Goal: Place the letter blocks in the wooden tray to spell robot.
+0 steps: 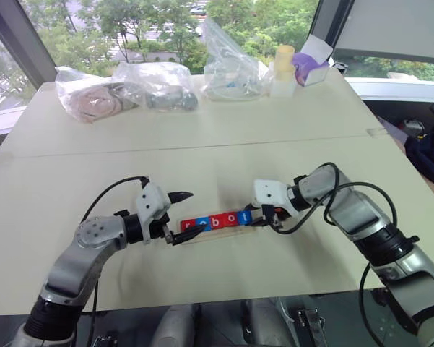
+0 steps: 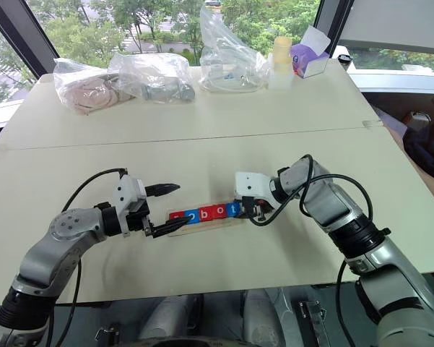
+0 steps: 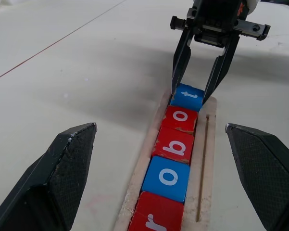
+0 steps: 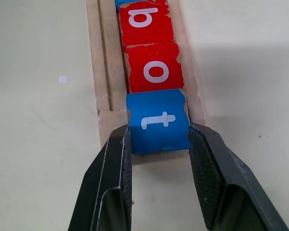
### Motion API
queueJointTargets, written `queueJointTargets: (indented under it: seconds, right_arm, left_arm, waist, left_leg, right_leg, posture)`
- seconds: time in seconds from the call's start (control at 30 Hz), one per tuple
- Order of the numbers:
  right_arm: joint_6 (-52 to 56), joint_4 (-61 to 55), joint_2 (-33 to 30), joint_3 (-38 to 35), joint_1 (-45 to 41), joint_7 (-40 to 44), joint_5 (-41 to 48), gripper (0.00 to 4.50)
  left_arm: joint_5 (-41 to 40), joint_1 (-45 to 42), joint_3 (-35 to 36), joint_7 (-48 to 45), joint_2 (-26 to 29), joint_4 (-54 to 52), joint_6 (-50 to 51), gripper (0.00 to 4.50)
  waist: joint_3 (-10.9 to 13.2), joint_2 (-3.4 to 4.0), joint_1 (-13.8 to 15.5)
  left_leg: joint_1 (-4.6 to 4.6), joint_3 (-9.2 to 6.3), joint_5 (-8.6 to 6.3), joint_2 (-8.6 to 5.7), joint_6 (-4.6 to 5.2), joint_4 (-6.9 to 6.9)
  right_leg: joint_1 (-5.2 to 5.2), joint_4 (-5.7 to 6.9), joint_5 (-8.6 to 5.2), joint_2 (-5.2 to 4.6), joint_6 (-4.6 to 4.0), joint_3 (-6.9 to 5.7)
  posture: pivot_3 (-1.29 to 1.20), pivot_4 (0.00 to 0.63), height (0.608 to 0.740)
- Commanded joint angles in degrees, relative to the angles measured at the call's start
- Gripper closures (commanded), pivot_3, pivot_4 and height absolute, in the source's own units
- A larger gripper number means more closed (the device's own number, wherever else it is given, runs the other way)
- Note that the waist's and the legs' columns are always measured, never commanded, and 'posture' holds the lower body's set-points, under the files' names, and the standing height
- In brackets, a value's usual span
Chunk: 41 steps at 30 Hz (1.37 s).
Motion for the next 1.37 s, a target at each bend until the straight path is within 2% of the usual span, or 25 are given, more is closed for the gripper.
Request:
queueJointTargets:
  seconds: [0.03, 0.33, 0.47, 0.5, 0.57, 0.97, 1.17, 1.37]
  right_arm:
    - [-0.5, -0.4, 0.5, 0.5, -0.7, 0.1, -0.6, 3.40]
    - [1.0, -0.8, 1.0, 0.5, -0.7, 1.0, -0.4, 3.40]
    - [2.7, -1.3, 1.1, 0.4, -1.3, 1.7, 0.0, 1.40]
    - [2.9, -1.5, 1.1, 0.4, -1.3, 1.9, 0.1, 0.79]
    - [3.0, -2.0, 0.6, 0.1, -1.6, 2.4, 0.1, 0.02]
    - [5.7, -1.9, -2.3, -7.6, -3.6, 0.0, 2.9, 0.02]
    - [11.1, -13.2, -8.2, -14.2, 4.9, 0.2, 9.1, 0.02]
    - [19.2, -21.1, -8.6, -18.0, 10.0, -3.6, 14.8, 0.02]
  left_arm:
    - [-0.8, 0.0, 1.0, 0.4, 0.1, -2.4, 0.0, 0.00]
    - [-0.7, -0.3, 0.7, 0.7, 0.1, -2.2, -0.2, 0.00]
    - [-0.6, -0.3, 0.7, 0.7, 0.1, -2.0, -0.4, 0.00]
    - [-0.6, -0.3, 0.7, 0.7, 0.1, -2.0, -0.4, 0.00]
    - [-0.7, -0.2, 0.8, 0.7, 0.2, -2.0, -0.4, 0.00]
    - [-0.9, 0.8, 1.2, 1.1, 0.6, -2.9, 0.6, 0.00]
    - [-3.0, 3.6, 4.3, 1.4, 3.4, -5.8, 4.7, 0.00]
    - [-4.8, 4.8, 5.7, 1.4, 4.7, -7.2, 7.2, 0.00]
  waist:
    - [0.0, 0.00, 0.0]
    - [0.0, -0.01, -0.1]
    - [0.0, -0.01, 0.0]
    - [0.0, -0.01, 0.0]
    - [0.0, 0.00, 0.0]
    - [0.0, 0.00, 0.1]
    - [0.0, 0.00, 0.1]
    - [0.0, 0.00, 0.0]
  left_leg:
    - [0.00, 0.00, 0.00, 0.00, 0.00, 0.00]
    - [0.01, 0.00, 0.00, 0.01, 0.00, 0.00]
    - [0.01, 0.00, 0.00, 0.00, 0.00, 0.00]
    - [0.01, 0.00, 0.00, 0.00, 0.00, 0.00]
    - [0.01, 0.00, 0.00, 0.00, 0.00, 0.00]
    - [-0.01, 0.01, 0.00, -0.02, 0.00, -0.01]
    - [-0.05, -0.02, -0.01, -0.01, 0.01, -0.04]
    - [-0.02, 0.00, -0.01, 0.03, 0.01, -0.02]
  right_leg:
    - [0.00, 0.00, 0.00, -0.01, 0.00, 0.00]
    - [0.00, 0.01, 0.00, 0.00, 0.00, 0.00]
    - [0.00, 0.01, 0.00, 0.00, 0.00, 0.00]
    - [0.00, 0.01, 0.00, 0.01, 0.00, 0.00]
    - [0.00, 0.01, 0.00, 0.01, 0.00, 0.00]
    - [-0.01, 0.00, 0.00, -0.02, 0.00, 0.00]
    - [-0.03, -0.01, 0.00, -0.09, 0.00, -0.01]
    - [-0.02, 0.02, 0.00, -0.08, -0.02, 0.01]
  posture:
    - [0.00, 0.150, 0.740]
    - [0.00, 0.150, 0.740]
    - [0.00, 0.150, 0.740]
    - [0.00, 0.150, 0.740]
    - [0.00, 0.150, 0.740]
    - [0.00, 0.150, 0.740]
    - [0.00, 0.150, 0.740]
    - [0.00, 0.150, 0.740]
